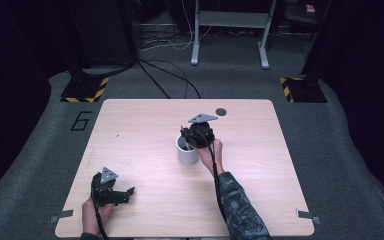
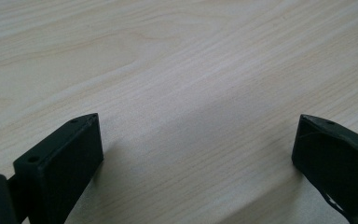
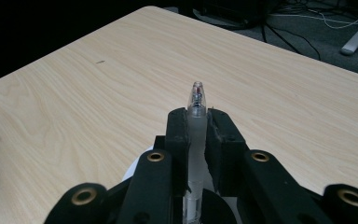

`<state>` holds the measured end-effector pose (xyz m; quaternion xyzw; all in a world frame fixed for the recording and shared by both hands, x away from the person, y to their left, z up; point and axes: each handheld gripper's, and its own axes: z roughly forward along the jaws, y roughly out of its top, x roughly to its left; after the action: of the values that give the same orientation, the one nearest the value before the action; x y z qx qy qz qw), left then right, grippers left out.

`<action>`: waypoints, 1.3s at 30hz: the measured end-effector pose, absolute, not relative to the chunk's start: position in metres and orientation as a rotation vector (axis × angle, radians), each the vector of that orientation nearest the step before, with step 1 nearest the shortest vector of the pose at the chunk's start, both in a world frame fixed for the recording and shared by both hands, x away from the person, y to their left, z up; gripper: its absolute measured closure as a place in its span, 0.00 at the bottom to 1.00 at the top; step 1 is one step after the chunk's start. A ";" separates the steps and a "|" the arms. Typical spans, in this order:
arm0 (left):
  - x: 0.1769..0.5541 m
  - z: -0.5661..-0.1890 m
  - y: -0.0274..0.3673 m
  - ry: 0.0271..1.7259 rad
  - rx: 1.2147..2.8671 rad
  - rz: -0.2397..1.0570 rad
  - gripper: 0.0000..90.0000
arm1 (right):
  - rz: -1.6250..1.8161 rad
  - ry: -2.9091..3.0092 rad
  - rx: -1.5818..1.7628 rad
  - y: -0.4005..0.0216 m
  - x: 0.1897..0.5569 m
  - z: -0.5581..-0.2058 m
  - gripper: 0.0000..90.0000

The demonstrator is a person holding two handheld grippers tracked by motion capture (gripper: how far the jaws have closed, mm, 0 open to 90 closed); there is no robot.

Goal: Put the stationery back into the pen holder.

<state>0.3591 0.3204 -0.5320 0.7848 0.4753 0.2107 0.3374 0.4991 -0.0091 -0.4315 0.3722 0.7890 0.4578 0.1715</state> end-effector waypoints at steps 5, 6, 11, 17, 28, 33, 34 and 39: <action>0.359 -0.532 0.320 1.238 2.046 0.549 0.02 | 1.298 2.238 1.031 -0.010 0.497 -0.429 0.80; 0.359 -0.532 0.320 1.239 2.046 0.549 0.02 | 1.292 2.235 1.017 -0.010 0.497 -0.428 0.77; 0.359 -0.532 0.320 1.238 2.046 0.549 0.02 | 1.271 2.258 1.007 -0.011 0.492 -0.422 0.48; 0.359 -0.532 0.320 1.239 2.045 0.549 0.02 | 1.194 2.306 0.999 -0.013 0.481 -0.414 0.18; 0.359 -0.532 0.320 1.239 2.045 0.547 0.02 | 1.209 2.308 1.005 -0.042 0.454 -0.395 0.07; 0.359 -0.532 0.320 1.240 2.044 0.547 0.02 | 1.199 2.306 1.012 -0.059 0.446 -0.391 0.04; 0.359 -0.532 0.320 1.240 2.044 0.547 0.02 | 1.190 2.304 1.027 -0.062 0.443 -0.391 0.03; 0.359 -0.532 0.320 1.239 2.046 0.547 0.02 | 1.122 2.308 1.038 -0.083 0.432 -0.393 0.01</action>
<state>0.3591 0.3204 -0.5320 0.7849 0.4754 0.2098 0.3374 0.4320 -0.0827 -0.3926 0.3684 0.8193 0.3983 0.1854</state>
